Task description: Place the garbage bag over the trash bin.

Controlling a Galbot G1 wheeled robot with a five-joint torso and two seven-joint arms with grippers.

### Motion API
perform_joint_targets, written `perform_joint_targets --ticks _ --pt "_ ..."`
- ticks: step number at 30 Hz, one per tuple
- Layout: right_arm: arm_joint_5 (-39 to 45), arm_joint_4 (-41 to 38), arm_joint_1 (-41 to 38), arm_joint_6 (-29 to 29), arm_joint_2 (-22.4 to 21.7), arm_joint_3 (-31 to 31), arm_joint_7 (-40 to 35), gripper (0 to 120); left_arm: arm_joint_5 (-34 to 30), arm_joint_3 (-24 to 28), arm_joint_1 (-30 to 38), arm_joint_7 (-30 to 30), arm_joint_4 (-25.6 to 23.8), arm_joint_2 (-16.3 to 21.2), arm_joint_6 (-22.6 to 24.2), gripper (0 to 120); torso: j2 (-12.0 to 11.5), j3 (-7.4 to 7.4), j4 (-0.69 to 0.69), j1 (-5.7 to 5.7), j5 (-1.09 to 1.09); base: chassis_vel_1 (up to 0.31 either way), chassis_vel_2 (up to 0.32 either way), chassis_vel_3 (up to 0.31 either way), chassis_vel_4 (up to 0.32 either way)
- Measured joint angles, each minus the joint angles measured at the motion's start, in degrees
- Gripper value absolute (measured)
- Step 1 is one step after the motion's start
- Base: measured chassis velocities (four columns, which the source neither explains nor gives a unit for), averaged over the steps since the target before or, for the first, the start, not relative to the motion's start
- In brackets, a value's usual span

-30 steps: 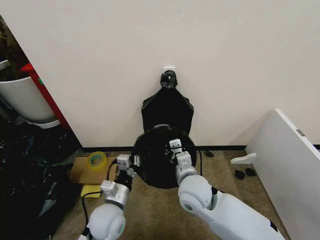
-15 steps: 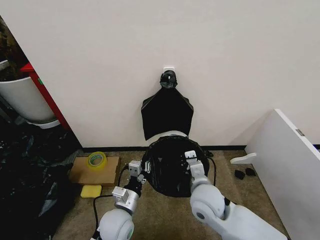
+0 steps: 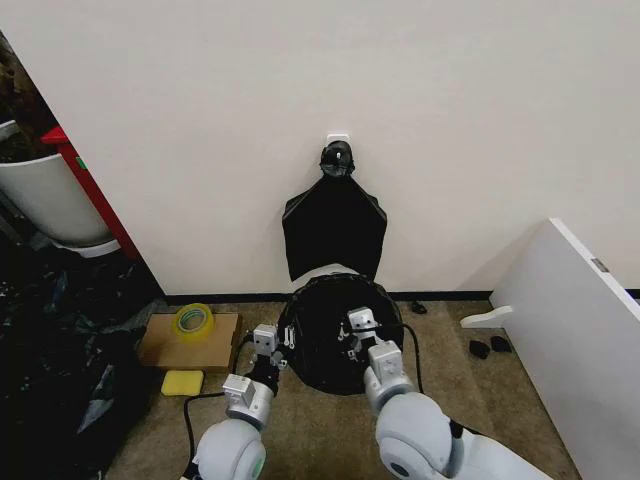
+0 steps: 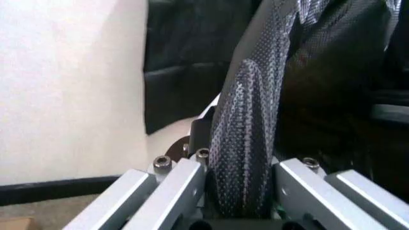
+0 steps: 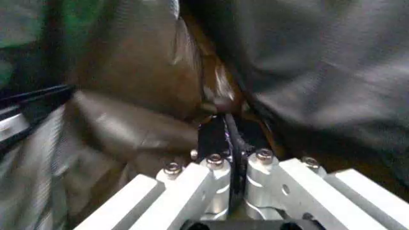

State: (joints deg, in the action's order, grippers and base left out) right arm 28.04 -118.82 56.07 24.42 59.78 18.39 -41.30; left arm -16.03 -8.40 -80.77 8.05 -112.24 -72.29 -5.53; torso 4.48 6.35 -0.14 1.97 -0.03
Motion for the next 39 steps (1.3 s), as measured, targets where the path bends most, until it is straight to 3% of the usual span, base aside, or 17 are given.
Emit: perform_joint_targets --ticks 7,17,27,31,35,39 --pt "1.4 6.1 -3.0 2.6 2.1 -1.0 -3.1 0 0.8 0.8 -0.8 0.0 -1.1 0.0 0.0 0 0.0 0.0 -0.01 0.0 0.0 0.0 0.0 0.0 0.0" --pt "1.5 10.0 -5.2 3.8 1.5 -2.6 -3.8 0 1.9 1.0 -0.8 -0.3 -1.2 0.2 -0.5 0 0.0 0.0 -0.01 0.0 0.0 0.0 0.0 0.0 0.0" --pt "-4.2 5.7 -2.8 -6.3 -0.1 -1.0 3.2 0 1.9 0.6 0.2 -0.5 0.9 0.3 -1.3 0 0.0 0.0 0.0 0.0 -0.01 0.0 0.0 0.0 0.0" --pt "0.9 1.5 -1.7 -2.8 -0.9 1.3 1.8 0 1.9 0.5 0.7 -0.7 1.4 0.2 -1.6 0 0.0 0.0 -0.01 0.0 -0.01 0.0 0.0 0.0 0.0" --pt "12.2 -0.8 -2.1 7.4 -0.9 2.2 -3.6 0 1.7 0.3 1.2 -1.1 1.5 0.3 -2.0 0 0.0 0.0 -0.01 0.0 0.0 0.0 0.0 0.0 0.0" --pt "17.4 -0.1 -3.4 11.4 -0.7 2.1 -5.0 0 1.6 0.1 1.3 -1.6 1.1 0.3 -2.4 0 0.0 0.0 -0.01 0.0 0.0 0.0 0.0 0.0 0.0"
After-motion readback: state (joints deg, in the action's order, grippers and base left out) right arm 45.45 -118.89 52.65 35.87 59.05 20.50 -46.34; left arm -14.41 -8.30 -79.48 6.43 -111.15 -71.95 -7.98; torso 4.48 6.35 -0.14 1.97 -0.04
